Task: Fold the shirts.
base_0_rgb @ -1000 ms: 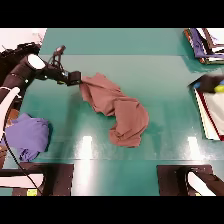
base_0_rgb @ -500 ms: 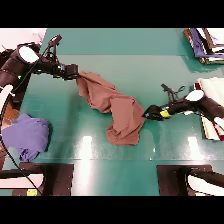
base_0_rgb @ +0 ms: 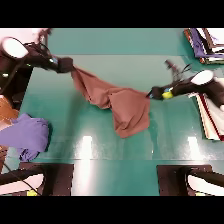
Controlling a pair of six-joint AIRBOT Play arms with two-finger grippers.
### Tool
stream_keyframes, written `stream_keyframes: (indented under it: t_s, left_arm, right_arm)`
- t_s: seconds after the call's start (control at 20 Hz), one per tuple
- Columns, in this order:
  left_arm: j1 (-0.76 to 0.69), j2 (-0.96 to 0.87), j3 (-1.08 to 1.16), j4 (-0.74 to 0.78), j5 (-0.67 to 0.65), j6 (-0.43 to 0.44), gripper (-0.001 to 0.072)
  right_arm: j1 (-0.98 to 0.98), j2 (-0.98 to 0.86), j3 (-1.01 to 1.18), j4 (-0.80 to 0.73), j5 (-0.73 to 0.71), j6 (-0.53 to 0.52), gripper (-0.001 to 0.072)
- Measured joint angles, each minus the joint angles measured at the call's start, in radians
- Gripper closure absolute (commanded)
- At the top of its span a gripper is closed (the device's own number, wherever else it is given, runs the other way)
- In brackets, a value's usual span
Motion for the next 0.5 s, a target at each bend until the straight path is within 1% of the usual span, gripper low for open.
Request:
stream_keyframes:
  t_s: [0.2,0.5]
  left_arm:
    - [0.000,0.167,0.150,0.032,0.006,0.000,0.0681]
    - [-0.001,0.404,0.344,0.037,0.010,0.000,0.0681]
  right_arm:
    - [-0.095,0.181,0.181,-0.056,0.025,0.001,0.0696]
    - [-0.210,0.409,0.386,-0.073,0.053,0.001,0.0696]
